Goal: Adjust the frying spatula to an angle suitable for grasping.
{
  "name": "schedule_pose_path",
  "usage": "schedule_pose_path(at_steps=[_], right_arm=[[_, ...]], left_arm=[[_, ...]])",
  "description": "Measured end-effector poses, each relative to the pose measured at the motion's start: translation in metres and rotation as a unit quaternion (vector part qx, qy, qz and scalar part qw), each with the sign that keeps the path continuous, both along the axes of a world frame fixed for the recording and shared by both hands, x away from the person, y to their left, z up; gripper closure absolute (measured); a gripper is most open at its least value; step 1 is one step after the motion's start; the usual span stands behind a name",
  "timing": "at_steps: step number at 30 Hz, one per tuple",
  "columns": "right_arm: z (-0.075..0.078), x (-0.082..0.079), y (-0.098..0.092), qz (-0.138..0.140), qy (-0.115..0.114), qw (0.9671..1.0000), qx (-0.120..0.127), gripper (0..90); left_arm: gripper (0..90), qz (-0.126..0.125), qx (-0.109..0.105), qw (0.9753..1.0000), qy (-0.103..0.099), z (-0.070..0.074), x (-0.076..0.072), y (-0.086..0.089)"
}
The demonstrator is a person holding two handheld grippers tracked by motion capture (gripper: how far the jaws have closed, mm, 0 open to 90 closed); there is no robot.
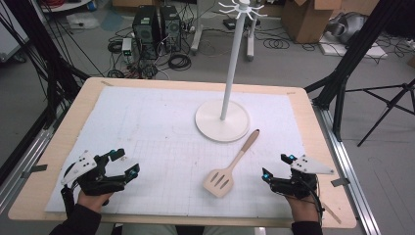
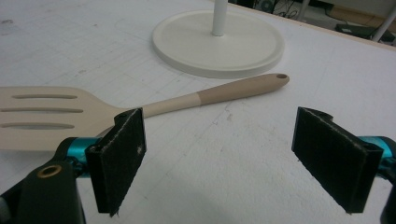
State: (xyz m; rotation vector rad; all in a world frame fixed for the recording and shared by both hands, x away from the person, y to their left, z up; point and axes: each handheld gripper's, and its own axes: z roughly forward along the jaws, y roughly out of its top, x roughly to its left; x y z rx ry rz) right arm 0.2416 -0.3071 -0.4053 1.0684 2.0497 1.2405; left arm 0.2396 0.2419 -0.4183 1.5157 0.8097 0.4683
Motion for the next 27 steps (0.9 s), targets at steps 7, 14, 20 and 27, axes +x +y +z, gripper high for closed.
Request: schedule_pose_path(at_steps=[7,14,20,27], right_arm=[[-0.002,0.001,-0.005,-0.004,0.003,1.0,0.004,16.3],[-0.001,-0.002,-0.002,-0.002,0.001,1.0,-0.002,16.4],[0.0,-0.003,0.008,0.009,0.002,0.9999,-0.012,16.4],[-0.003,0.0,0.02,0.042,0.019,0.9988,-0.015,31.3]], left_arm=[[17.1,0.002,0.007,0.9999,0.009,-0.002,0.004,-0.004],[17.3,0.003,0.016,0.9998,0.009,-0.002,0.001,-0.005],[18.3,0.003,0.013,0.9999,0.008,-0.001,-0.001,-0.003],[19.4,-0.001,0.017,0.9998,0.011,-0.002,0.001,-0.004]])
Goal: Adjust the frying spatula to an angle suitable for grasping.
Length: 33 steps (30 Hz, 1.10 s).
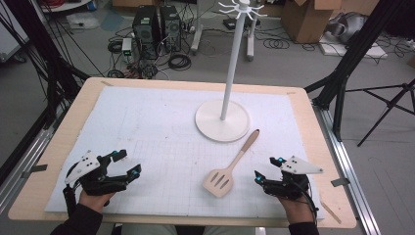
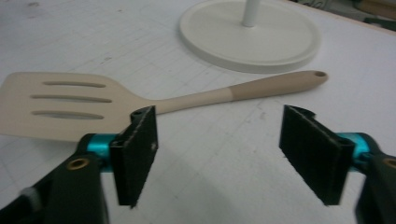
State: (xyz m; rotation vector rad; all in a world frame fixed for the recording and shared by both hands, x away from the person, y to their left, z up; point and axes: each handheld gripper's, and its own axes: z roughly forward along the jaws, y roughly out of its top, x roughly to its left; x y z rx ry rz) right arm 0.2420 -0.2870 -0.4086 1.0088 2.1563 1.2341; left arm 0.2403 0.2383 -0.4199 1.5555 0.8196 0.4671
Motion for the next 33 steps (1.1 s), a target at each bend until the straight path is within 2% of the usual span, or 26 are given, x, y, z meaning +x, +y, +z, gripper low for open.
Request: schedule_pose_path(at_steps=[2,4,7,8,9,11,15,18,21,23,25,27,30,33], right_arm=[[-0.001,0.001,0.004,0.014,0.005,0.9999,0.002,41.0],[-0.003,0.004,0.009,0.03,0.015,0.9994,0.003,54.5],[-0.006,0.01,0.02,0.048,0.027,0.9984,-0.01,75.3],[-0.006,0.01,0.02,0.048,0.027,0.9984,-0.01,75.3],[-0.007,0.013,0.027,0.056,0.031,0.9979,-0.006,85.5],[-0.008,0.016,0.031,0.057,0.031,0.9979,-0.004,89.2],[-0.01,0.027,0.037,0.059,0.042,0.9974,0.003,89.2],[-0.013,0.035,0.042,0.059,0.048,0.9971,-0.004,89.2],[-0.015,0.041,0.046,0.062,0.059,0.9964,0.0,89.2],[-0.018,0.042,0.051,0.074,0.071,0.9946,-0.014,89.2],[-0.024,0.041,0.059,0.088,0.09,0.9914,-0.036,89.2],[-0.027,0.041,0.064,0.095,0.097,0.9895,-0.049,89.2],[-0.029,0.041,0.071,0.106,0.105,0.9874,-0.053,89.1],[-0.031,0.041,0.075,0.104,0.107,0.9873,-0.053,89.1]], left_arm=[[19.6,0.001,0.0,1.0,0.003,0.0,0.0,-0.001],[19.9,0.001,0.001,1.0,0.003,0.0,0.0,-0.001],[20.2,0.001,0.002,1.0,0.004,0.0,0.0,0.0],[20.3,0.001,0.002,1.0,0.004,0.0,0.0,0.0],[20.3,0.002,0.003,1.0,0.003,0.0,0.0,0.001],[20.3,0.004,0.001,1.0,0.005,0.0,0.0,0.001],[20.4,0.004,0.001,1.0,0.005,0.0,0.0,0.002],[20.6,0.005,0.0,1.0,0.003,0.0,-0.001,0.002],[20.8,0.005,0.001,1.0,0.003,0.0,0.0,0.003],[20.8,0.006,-0.002,1.0,0.004,0.0,-0.001,0.004],[20.8,0.006,-0.002,1.0,0.005,0.0,-0.001,0.004],[20.8,0.005,-0.002,1.0,0.005,0.0,-0.001,0.004],[20.9,0.005,-0.003,1.0,0.005,0.0,-0.001,0.004],[20.9,0.005,-0.002,1.0,0.005,0.0,0.0,0.003]])
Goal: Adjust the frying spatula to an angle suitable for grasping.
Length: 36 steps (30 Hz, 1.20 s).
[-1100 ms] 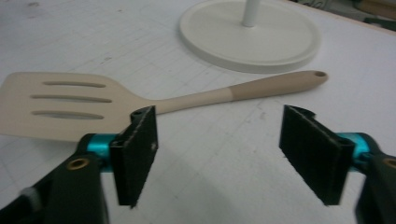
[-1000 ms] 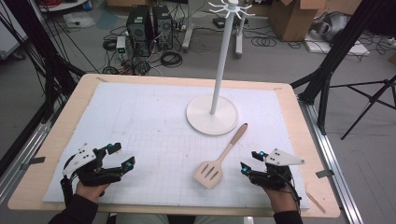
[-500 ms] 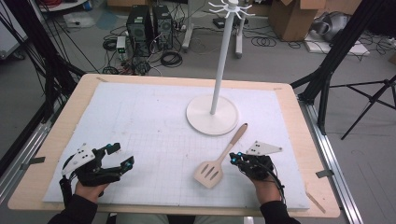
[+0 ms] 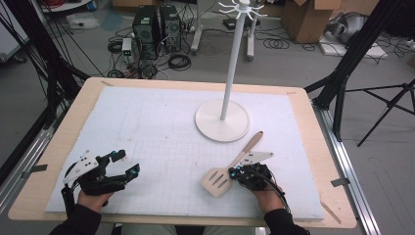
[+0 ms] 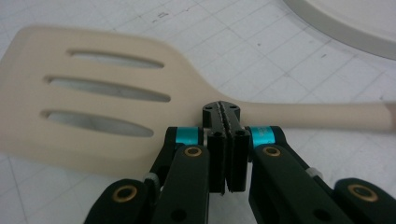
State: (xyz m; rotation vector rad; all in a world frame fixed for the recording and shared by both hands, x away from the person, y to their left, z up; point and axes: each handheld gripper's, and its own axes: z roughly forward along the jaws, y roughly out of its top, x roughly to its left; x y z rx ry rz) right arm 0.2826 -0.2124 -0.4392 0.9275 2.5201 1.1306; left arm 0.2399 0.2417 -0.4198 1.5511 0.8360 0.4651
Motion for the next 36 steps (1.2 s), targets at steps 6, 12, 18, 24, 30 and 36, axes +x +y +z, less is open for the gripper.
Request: schedule_pose_path(at_steps=[6,12,18,24,30,36], right_arm=[[-0.002,0.002,0.012,0.003,0.008,1.0,0.0,89.1],[-0.002,0.005,0.022,0.007,0.005,1.0,-0.005,89.1],[-0.002,0.008,0.031,0.001,0.004,0.9999,-0.01,87.8],[0.009,0.005,0.019,-0.019,-0.03,0.9994,0.001,52.9],[0.015,0.009,-0.004,-0.016,-0.059,0.9981,-0.014,32.6],[0.008,0.019,0.003,0.046,-0.044,0.9964,-0.056,36.5]], left_arm=[[21.1,0.001,0.0,1.0,0.0,0.0,0.0,0.001],[21.2,0.001,-0.002,1.0,0.001,0.0,0.0,0.002],[21.3,0.001,-0.002,1.0,0.002,0.001,0.0,0.002],[21.3,0.003,-0.005,1.0,0.002,0.001,0.0,0.004],[21.3,0.002,-0.004,1.0,0.002,0.001,0.0,0.003],[21.3,0.0,-0.002,1.0,0.004,0.0,0.0,0.002]])
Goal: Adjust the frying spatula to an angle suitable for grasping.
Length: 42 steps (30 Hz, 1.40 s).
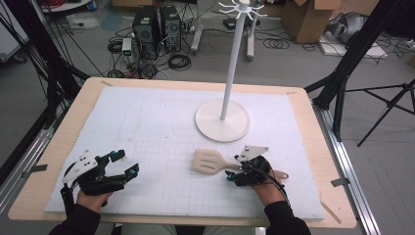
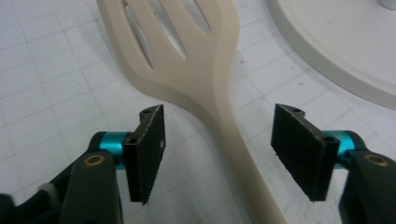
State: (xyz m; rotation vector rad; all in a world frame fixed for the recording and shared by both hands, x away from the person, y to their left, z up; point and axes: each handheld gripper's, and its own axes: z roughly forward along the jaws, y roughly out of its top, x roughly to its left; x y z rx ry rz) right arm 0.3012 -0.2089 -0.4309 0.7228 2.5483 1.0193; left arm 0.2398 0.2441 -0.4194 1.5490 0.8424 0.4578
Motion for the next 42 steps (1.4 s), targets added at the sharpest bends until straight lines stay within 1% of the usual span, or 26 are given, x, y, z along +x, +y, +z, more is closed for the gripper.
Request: schedule_pose_path(at_steps=[2,5,6,9,11,13,14,16,17,18,19,20,21,22,23,25,26,27,28,29,31,33,38,39,40,42], right_arm=[[0.001,0.004,0.002,0.007,0.002,1.0,0.0,39.2],[0.002,0.007,0.002,0.008,-0.002,0.9999,0.006,39.4],[0.004,0.005,0.0,0.006,-0.002,0.9999,0.011,38.9],[0.009,-0.001,-0.009,-0.003,-0.017,0.9997,0.019,36.5],[0.013,-0.004,-0.023,-0.021,-0.026,0.999,0.031,35.1],[0.017,-0.008,-0.047,-0.057,-0.03,0.997,0.043,35.0],[0.018,-0.01,-0.056,-0.072,-0.031,0.9957,0.049,37.3],[0.02,-0.016,-0.08,-0.124,-0.035,0.99,0.059,47.4],[0.02,-0.02,-0.092,-0.144,-0.034,0.9868,0.066,56.1],[0.02,-0.024,-0.104,-0.161,-0.035,0.9837,0.071,70.1],[0.019,-0.029,-0.115,-0.182,-0.037,0.9802,0.07,79.0],[0.017,-0.034,-0.124,-0.205,-0.041,0.9755,0.069,86.5],[0.015,-0.04,-0.135,-0.232,-0.042,0.9695,0.066,89.0],[0.013,-0.043,-0.141,-0.248,-0.042,0.9654,0.067,89.0],[0.011,-0.047,-0.148,-0.269,-0.043,0.9596,0.071,89.0],[0.007,-0.053,-0.16,-0.298,-0.044,0.9509,0.073,89.0],[0.003,-0.056,-0.163,-0.308,-0.043,0.9473,0.076,89.1],[-0.002,-0.059,-0.167,-0.316,-0.036,0.9448,0.077,89.1],[-0.005,-0.06,-0.168,-0.319,-0.033,0.9442,0.074,89.1],[-0.011,-0.061,-0.168,-0.324,-0.022,0.9433,0.069,89.0],[-0.016,-0.061,-0.166,-0.323,-0.013,0.9447,0.057,89.0],[-0.015,-0.061,-0.164,-0.323,-0.012,0.9448,0.057,89.0],[-0.014,-0.06,-0.151,-0.31,-0.006,0.9494,0.051,89.0],[-0.014,-0.06,-0.149,-0.309,-0.002,0.9495,0.051,89.0],[-0.014,-0.06,-0.147,-0.31,-0.007,0.9495,0.047,89.0],[-0.013,-0.059,-0.147,-0.318,0.001,0.9466,0.053,89.0]], left_arm=[[21.3,0.001,0.0,1.0,-0.001,0.0,0.0,0.001],[21.3,0.001,-0.001,1.0,0.0,0.0,0.0,0.001],[21.2,0.002,0.0,1.0,-0.001,0.0,-0.001,0.002],[21.2,0.003,-0.002,1.0,-0.001,0.0,-0.001,0.003],[21.3,0.004,-0.002,1.0,-0.001,0.001,-0.002,0.004],[21.3,0.004,-0.001,1.0,-0.001,0.001,-0.002,0.004],[21.3,0.005,-0.003,1.0,-0.001,0.001,-0.002,0.003],[21.3,0.004,0.0,1.0,0.0,0.001,-0.002,0.003],[21.3,0.004,-0.001,1.0,-0.001,0.001,-0.001,0.002],[21.4,0.003,0.0,1.0,0.0,0.001,-0.002,0.001],[21.4,0.002,0.001,1.0,0.0,0.001,-0.002,0.001],[21.5,0.002,0.001,1.0,-0.001,0.001,-0.002,0.001],[21.5,0.002,0.002,1.0,-0.001,0.001,-0.002,0.001],[21.6,0.002,0.002,1.0,-0.001,0.0,-0.002,0.001],[21.6,0.002,0.002,1.0,0.0,0.0,-0.002,0.001],[21.6,0.003,0.001,1.0,-0.001,0.001,-0.002,0.001],[21.6,0.003,0.001,1.0,-0.001,0.001,-0.002,0.001],[21.6,0.004,0.001,1.0,-0.001,0.001,-0.002,0.001],[21.6,0.004,0.001,1.0,-0.001,0.001,-0.002,0.001],[21.6,0.004,0.001,1.0,-0.001,0.001,-0.002,0.001],[21.6,0.004,0.001,1.0,-0.001,0.001,-0.001,0.001],[21.6,0.005,0.002,1.0,-0.001,0.001,-0.002,0.0],[21.7,0.005,0.002,1.0,0.0,0.001,-0.002,0.001],[21.7,0.005,0.002,1.0,0.0,0.001,-0.002,0.002],[21.7,0.005,0.002,1.0,-0.001,0.001,-0.002,0.002],[21.7,0.007,0.0,1.0,0.001,0.0,-0.002,0.002]])
